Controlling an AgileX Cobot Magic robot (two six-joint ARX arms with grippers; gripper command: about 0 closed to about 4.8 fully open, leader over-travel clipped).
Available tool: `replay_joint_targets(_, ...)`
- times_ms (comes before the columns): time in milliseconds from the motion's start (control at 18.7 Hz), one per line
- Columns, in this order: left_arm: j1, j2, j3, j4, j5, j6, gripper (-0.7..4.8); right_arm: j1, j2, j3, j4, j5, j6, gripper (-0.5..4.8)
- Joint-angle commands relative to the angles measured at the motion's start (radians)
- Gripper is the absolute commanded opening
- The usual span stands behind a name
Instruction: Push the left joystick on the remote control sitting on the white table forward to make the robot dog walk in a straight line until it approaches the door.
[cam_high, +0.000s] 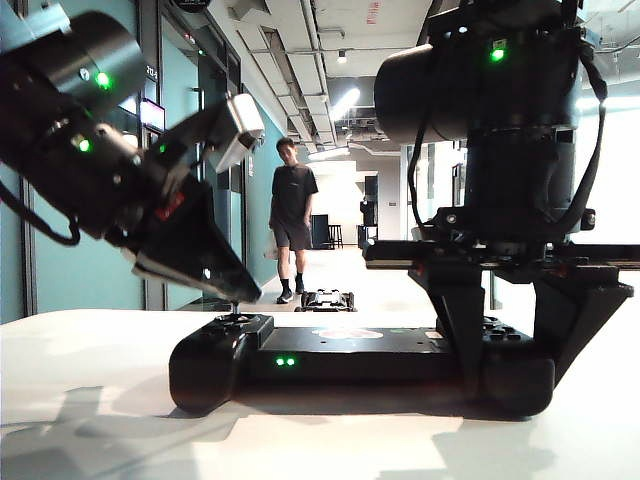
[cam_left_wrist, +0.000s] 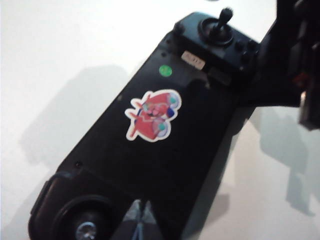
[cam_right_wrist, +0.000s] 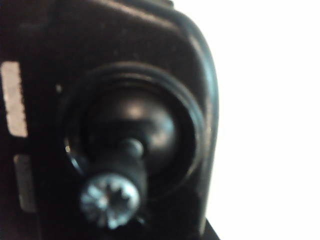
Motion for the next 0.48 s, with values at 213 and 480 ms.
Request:
replay_joint_targets(213,0.019,0.019,0.0,0.056,0.013,0.016,-0.05,0.0,0.003,-0.003,-0.027,-0.009,0.01,1.98)
replay_joint_targets(480,0.019,0.061,0.0,0.078,0.031,0.015,-0.05,0.0,0.003,-0.003,-0.027,-0.012,0.01,1.98)
